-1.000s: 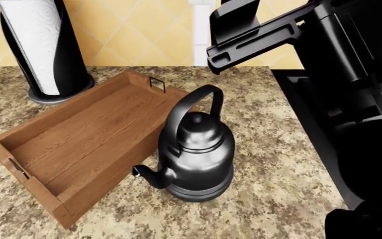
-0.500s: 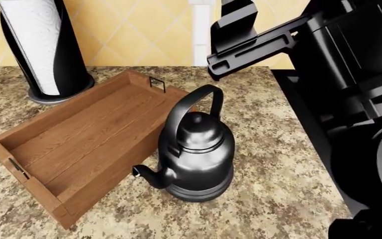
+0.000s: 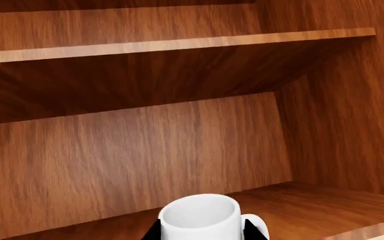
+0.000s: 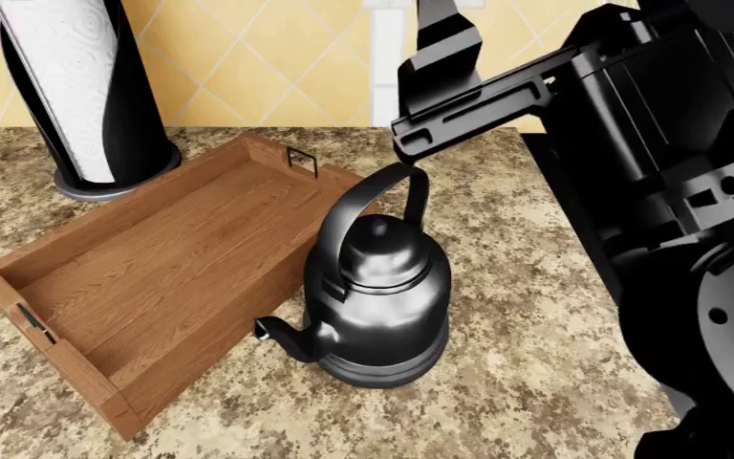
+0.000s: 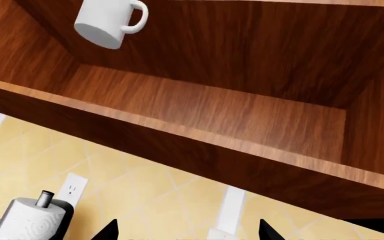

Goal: Pick the kettle from the counter and place it on the tray. Then pick the mug from the cabinet and place it on the tray. Then close the cabinet doors.

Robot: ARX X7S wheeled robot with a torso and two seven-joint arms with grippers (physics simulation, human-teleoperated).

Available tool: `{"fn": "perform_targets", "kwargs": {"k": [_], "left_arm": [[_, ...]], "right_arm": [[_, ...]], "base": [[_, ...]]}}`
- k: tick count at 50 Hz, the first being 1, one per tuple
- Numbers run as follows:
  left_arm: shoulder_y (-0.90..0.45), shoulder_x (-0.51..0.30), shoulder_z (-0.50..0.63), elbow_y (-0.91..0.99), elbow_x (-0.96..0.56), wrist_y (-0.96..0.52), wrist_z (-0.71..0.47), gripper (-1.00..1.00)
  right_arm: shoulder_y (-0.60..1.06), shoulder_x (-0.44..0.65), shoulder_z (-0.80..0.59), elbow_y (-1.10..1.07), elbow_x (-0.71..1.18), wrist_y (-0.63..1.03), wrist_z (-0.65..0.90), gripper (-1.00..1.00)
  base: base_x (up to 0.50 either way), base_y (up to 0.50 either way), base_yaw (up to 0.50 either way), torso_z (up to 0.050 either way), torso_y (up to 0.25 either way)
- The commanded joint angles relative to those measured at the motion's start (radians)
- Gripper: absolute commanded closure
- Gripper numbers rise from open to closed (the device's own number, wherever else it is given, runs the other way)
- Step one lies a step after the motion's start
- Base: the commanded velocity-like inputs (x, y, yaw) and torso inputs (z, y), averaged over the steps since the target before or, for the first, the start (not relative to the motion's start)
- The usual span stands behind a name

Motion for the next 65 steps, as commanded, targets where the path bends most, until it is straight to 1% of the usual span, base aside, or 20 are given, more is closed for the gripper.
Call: {"fn": "perform_targets", "kwargs": {"k": [1,13,20,25,31,34,36,43,49,57,60,65], "left_arm": [[0.131,-0.101,-0.015,0.122,-0.279,-0.016,-0.213,1.00],[0.294,-0.173,-0.026,0.216,-0.411,-0.006,-0.302,1.00],[0.395,-0.209,-0.038,0.275,-0.535,-0.003,-0.397,1.00],[0.426,-0.230,-0.035,0.290,-0.582,0.013,-0.432,1.00],[0.476,-0.255,-0.049,0.321,-0.679,0.037,-0.506,1.00],[0.502,-0.268,-0.056,0.340,-0.700,0.051,-0.520,1.00],[0.521,-0.276,-0.061,0.352,-0.689,0.059,-0.511,1.00],[0.633,-0.298,-0.075,0.420,-0.594,0.097,-0.423,1.00],[0.772,-0.322,-0.097,0.493,-0.506,0.156,-0.319,1.00],[0.892,-0.343,-0.130,0.545,-0.485,0.202,-0.282,1.00],[0.944,-0.345,-0.148,0.569,-0.502,0.215,-0.284,1.00],[0.992,-0.355,-0.161,0.593,-0.487,0.234,-0.263,1.00]], "right_arm": [[-0.019,0.006,-0.015,0.013,-0.003,-0.030,0.001,-1.00],[0.020,0.006,-0.022,0.021,0.010,-0.012,0.009,-1.00],[0.056,0.003,-0.018,0.014,0.030,0.019,0.017,-1.00],[0.073,0.001,-0.018,0.011,0.040,0.033,0.022,-1.00],[0.085,0.002,-0.013,0.007,0.053,0.048,0.029,-1.00],[0.089,0.003,-0.012,0.007,0.057,0.051,0.030,-1.00],[0.089,0.005,-0.011,0.008,0.060,0.050,0.031,-1.00],[0.086,0.008,-0.007,0.008,0.066,0.045,0.035,-1.00],[0.087,0.009,-0.007,0.005,0.072,0.045,0.040,-1.00],[0.092,0.010,-0.014,0.008,0.076,0.044,0.047,-1.00],[0.093,0.010,-0.017,0.010,0.077,0.041,0.049,-1.00],[0.095,0.010,-0.021,0.010,0.080,0.042,0.054,-1.00]], "base": [[0.00,0.00,0.00,0.000,0.000],[0.00,0.00,0.00,0.000,0.000],[0.00,0.00,0.00,0.000,0.000],[0.00,0.00,0.00,0.000,0.002],[0.00,0.00,0.00,0.000,0.000],[0.00,0.00,0.00,0.000,0.000],[0.00,0.00,0.00,0.000,0.000],[0.00,0.00,0.00,0.000,0.001],[0.00,0.00,0.00,0.000,0.000],[0.00,0.00,0.00,0.000,0.000],[0.00,0.00,0.00,0.000,0.000],[0.00,0.00,0.00,0.000,0.002]]}}
